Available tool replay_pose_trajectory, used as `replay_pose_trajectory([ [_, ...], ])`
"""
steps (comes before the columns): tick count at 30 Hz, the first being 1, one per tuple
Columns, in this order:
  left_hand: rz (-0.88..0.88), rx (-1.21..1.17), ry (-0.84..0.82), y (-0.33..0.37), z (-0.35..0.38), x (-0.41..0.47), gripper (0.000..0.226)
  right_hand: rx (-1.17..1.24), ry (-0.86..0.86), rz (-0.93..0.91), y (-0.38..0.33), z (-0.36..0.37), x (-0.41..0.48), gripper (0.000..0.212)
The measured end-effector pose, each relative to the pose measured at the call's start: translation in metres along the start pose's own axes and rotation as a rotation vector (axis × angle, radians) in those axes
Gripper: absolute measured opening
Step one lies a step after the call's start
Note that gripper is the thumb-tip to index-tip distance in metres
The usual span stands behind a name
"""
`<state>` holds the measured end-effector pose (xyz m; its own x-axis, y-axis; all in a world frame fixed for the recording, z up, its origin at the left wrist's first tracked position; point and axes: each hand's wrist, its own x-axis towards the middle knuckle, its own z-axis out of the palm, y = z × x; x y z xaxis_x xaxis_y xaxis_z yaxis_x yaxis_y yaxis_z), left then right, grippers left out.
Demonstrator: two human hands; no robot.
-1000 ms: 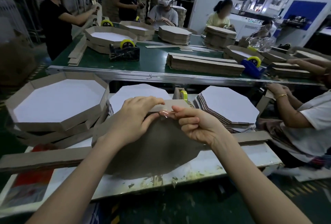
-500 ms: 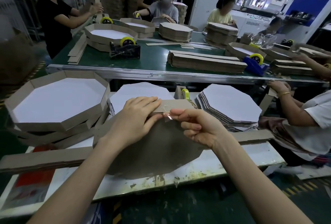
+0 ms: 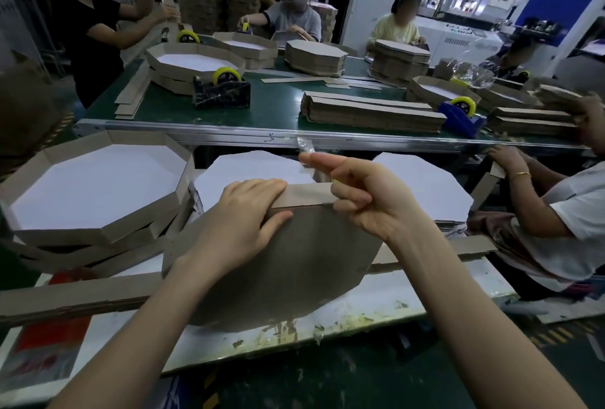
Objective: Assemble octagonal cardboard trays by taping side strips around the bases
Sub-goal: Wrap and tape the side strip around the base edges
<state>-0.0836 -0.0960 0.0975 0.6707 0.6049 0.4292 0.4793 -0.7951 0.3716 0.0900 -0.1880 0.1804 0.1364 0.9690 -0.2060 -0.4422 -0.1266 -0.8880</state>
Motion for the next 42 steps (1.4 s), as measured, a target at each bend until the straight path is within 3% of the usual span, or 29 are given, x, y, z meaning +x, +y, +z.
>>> replay_pose_trajectory([
  [9,-0.061,-0.131,0.016,0.003,-0.005,-0.003,0.066,0.08,0.025,0.216,0.028,-0.013,0.004,0.039],
  [22,0.089,0.035,-0.015,0.009,-0.01,-0.005,0.034,0.085,0.024,0.264,0.038,-0.022,-0.005,0.037],
  [30,0.078,0.055,-0.052,0.011,-0.011,-0.004,0.042,-0.062,0.032,0.276,0.047,-0.026,-0.001,0.045],
  [35,0.081,0.065,-0.047,0.012,-0.01,-0.006,0.039,-0.118,0.092,0.27,0.043,-0.029,0.006,0.024],
  [39,0.044,0.07,-0.021,0.006,-0.009,-0.004,0.039,-0.394,0.181,0.314,0.059,-0.035,0.009,0.03],
  [42,0.012,0.036,-0.014,-0.002,-0.011,0.001,0.037,-0.466,0.234,0.177,0.074,-0.044,0.002,0.034],
])
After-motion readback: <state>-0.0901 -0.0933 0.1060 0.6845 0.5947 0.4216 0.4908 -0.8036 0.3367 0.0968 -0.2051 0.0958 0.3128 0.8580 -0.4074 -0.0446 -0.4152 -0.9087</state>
